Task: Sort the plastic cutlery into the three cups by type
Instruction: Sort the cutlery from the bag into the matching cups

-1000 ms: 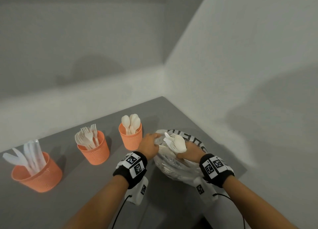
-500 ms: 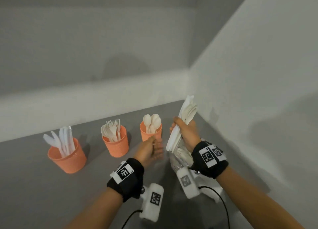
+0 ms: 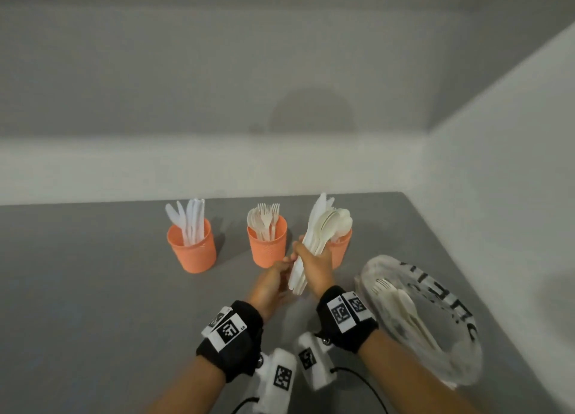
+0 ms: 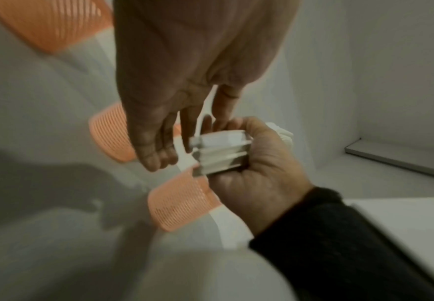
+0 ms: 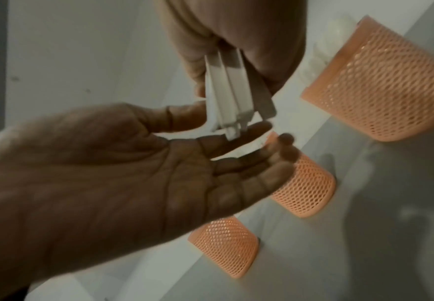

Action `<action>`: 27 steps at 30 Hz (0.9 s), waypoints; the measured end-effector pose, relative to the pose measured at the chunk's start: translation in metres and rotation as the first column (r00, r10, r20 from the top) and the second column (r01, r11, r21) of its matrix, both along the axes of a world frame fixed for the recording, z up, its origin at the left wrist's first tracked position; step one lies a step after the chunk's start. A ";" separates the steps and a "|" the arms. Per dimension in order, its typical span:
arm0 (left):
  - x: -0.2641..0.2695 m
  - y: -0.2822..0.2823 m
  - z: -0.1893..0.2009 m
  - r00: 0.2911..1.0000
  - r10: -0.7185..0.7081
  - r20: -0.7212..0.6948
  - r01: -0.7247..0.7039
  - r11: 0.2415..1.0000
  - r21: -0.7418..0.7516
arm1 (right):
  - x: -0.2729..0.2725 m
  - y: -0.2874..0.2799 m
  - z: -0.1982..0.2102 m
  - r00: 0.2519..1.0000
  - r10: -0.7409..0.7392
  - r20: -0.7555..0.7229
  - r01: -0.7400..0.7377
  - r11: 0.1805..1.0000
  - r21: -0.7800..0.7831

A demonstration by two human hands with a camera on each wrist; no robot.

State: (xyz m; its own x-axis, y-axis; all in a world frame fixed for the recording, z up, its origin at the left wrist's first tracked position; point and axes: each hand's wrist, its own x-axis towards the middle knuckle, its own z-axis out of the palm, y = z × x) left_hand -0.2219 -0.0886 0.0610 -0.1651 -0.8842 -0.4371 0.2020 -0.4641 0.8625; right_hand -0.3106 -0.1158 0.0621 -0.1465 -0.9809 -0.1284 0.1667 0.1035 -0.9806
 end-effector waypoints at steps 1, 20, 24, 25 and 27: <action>0.007 0.000 -0.002 0.999 -0.002 0.042 0.004 0.998 -0.059 | 0.004 -0.001 -0.001 1.000 0.022 -0.002 -0.022 1.000 0.011; 0.094 -0.027 0.013 0.954 0.037 0.298 0.041 0.967 -0.252 | 0.069 0.023 -0.004 0.772 0.607 0.189 -0.636 0.733 0.243; 0.105 -0.028 0.015 0.956 0.113 0.270 -0.043 0.967 -0.251 | 0.073 0.020 -0.010 0.794 0.519 0.316 -0.596 0.768 0.235; 0.108 -0.030 0.015 0.952 0.170 0.254 -0.101 0.959 -0.264 | 0.073 0.019 -0.010 0.796 0.510 0.325 -0.591 0.770 0.241; 0.112 -0.031 0.015 0.932 0.263 0.248 -0.189 0.939 -0.286 | 0.074 0.020 -0.012 0.806 0.505 0.310 -0.581 0.776 0.247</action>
